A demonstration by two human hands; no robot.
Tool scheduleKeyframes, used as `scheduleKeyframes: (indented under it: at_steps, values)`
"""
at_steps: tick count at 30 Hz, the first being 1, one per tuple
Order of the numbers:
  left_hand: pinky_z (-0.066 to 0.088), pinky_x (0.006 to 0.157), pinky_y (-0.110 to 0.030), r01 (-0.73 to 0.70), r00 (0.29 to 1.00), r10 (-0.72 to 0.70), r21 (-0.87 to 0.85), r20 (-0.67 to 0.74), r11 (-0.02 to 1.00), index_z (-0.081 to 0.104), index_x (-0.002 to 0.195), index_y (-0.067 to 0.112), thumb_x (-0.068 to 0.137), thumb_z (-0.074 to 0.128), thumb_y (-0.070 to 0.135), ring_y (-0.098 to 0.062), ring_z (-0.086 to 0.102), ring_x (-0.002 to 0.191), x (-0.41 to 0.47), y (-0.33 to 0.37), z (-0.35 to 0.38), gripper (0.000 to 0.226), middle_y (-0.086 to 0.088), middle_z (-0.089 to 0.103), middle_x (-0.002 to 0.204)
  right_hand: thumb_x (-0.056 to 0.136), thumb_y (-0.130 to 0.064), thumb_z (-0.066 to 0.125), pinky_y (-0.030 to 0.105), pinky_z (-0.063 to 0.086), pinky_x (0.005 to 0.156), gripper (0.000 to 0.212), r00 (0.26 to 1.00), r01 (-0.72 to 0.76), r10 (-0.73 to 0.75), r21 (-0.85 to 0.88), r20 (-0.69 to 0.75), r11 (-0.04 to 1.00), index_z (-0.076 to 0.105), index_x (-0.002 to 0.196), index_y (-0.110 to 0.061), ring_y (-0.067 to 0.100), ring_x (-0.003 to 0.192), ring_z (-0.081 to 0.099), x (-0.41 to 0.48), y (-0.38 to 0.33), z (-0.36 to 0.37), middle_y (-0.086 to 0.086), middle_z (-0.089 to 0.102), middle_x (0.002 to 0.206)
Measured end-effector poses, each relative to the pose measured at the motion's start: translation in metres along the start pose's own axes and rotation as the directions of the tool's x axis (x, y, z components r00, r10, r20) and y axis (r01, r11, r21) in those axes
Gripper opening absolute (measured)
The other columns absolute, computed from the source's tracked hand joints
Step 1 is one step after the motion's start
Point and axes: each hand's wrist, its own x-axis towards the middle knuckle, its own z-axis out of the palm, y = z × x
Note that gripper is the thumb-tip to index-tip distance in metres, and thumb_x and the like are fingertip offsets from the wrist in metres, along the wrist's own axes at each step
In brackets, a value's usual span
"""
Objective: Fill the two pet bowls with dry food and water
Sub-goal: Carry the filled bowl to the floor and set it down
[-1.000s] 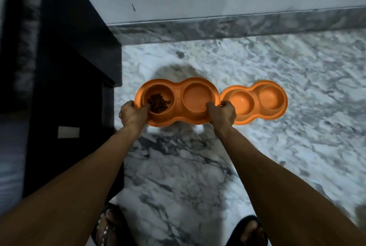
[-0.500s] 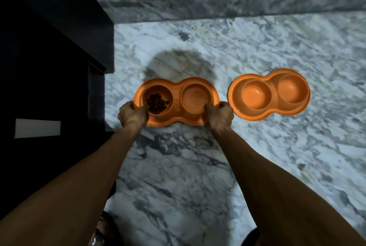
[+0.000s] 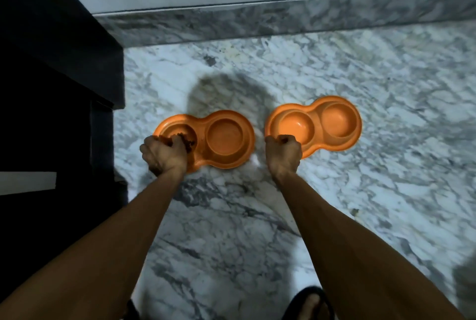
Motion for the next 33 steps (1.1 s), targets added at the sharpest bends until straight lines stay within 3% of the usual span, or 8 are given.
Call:
scheduleKeyframes:
  at_steps: [3,7,9,13,17,24,30,33]
  values:
    - [0.041,0.100,-0.044,-0.197,0.980,0.200,-0.088,0.023,0.976,0.062,0.101,-0.006,0.084,0.058,0.027,-0.041,0.057,0.110,-0.047,0.017,0.029,0.038,-0.029,0.062,0.109,0.084,-0.034,0.063,0.039,0.046,0.088,0.035,0.994,0.014,-0.014,0.000,-0.105,1.000,0.066,0.113,-0.014,0.035,0.115,0.057,0.025,0.000,-0.043,0.014,0.061,0.122]
    - [0.043,0.091,-0.039,-0.178,0.947,0.202,-0.117,0.249,0.977,0.065,0.102,-0.003,0.088,0.063,0.024,-0.038,0.060,0.105,-0.108,0.032,0.079,0.030,-0.025,0.067,0.107,0.087,-0.036,0.063,0.043,0.046,0.091,0.042,0.984,0.011,-0.024,-0.075,-0.177,0.997,0.060,0.120,-0.010,0.038,0.120,0.052,0.070,0.012,-0.088,0.016,0.051,0.131]
    - [0.047,0.093,-0.044,-0.122,0.910,0.153,-0.102,0.386,0.987,0.064,0.105,-0.005,0.087,0.066,0.034,-0.039,0.061,0.108,-0.128,0.030,0.109,0.044,-0.026,0.067,0.110,0.090,-0.036,0.063,0.045,0.044,0.093,0.050,0.982,-0.029,0.010,-0.097,-0.191,0.995,0.052,0.128,-0.006,0.041,0.125,0.046,0.094,0.019,-0.104,0.019,0.042,0.137]
    - [0.043,0.105,-0.046,0.064,0.870,-0.016,-0.079,0.493,0.995,0.043,0.137,-0.009,0.081,0.068,0.056,-0.037,0.050,0.129,-0.145,0.029,0.155,0.089,-0.025,0.051,0.139,0.088,-0.038,0.065,0.048,0.042,0.095,0.067,0.976,-0.106,0.088,-0.085,-0.198,0.991,0.037,0.136,0.001,0.045,0.129,0.041,0.131,0.029,-0.117,0.023,0.036,0.142]
    - [0.044,0.105,-0.048,0.140,0.875,-0.081,-0.090,0.477,0.986,0.034,0.142,-0.010,0.076,0.073,0.057,-0.038,0.047,0.132,-0.148,0.033,0.183,0.101,-0.024,0.048,0.142,0.089,-0.036,0.067,0.049,0.044,0.095,0.065,0.981,-0.112,0.103,-0.043,-0.163,0.993,0.038,0.135,-0.001,0.042,0.124,0.049,0.151,0.036,-0.119,0.022,0.043,0.139]
    - [0.049,0.099,-0.045,0.232,0.875,-0.154,-0.119,0.460,0.965,0.038,0.142,-0.003,0.084,0.073,0.033,-0.039,0.054,0.125,-0.151,0.045,0.191,0.077,-0.024,0.051,0.138,0.083,-0.028,0.069,0.049,0.051,0.092,0.049,0.981,-0.127,0.127,0.009,-0.148,0.992,0.051,0.120,-0.002,0.039,0.108,0.058,0.151,0.038,-0.125,0.019,0.053,0.126]
    - [0.052,0.096,-0.049,0.205,0.907,-0.113,-0.190,0.407,0.960,0.047,0.136,-0.002,0.079,0.075,0.032,-0.038,0.060,0.117,-0.172,0.074,0.136,0.072,-0.022,0.059,0.131,0.081,-0.025,0.069,0.049,0.050,0.095,0.052,0.980,-0.144,0.151,0.056,-0.130,0.988,0.047,0.123,-0.003,0.038,0.111,0.056,0.107,0.007,-0.164,0.017,0.052,0.126]
    - [0.052,0.095,-0.051,0.195,0.908,-0.096,-0.210,0.408,0.958,0.045,0.138,-0.001,0.075,0.075,0.039,-0.041,0.057,0.119,-0.186,0.104,0.090,0.081,-0.023,0.056,0.134,0.080,-0.026,0.069,0.049,0.051,0.093,0.057,0.983,-0.140,0.149,0.092,-0.103,0.986,0.045,0.127,-0.006,0.038,0.109,0.058,0.071,-0.028,-0.194,0.018,0.056,0.124]
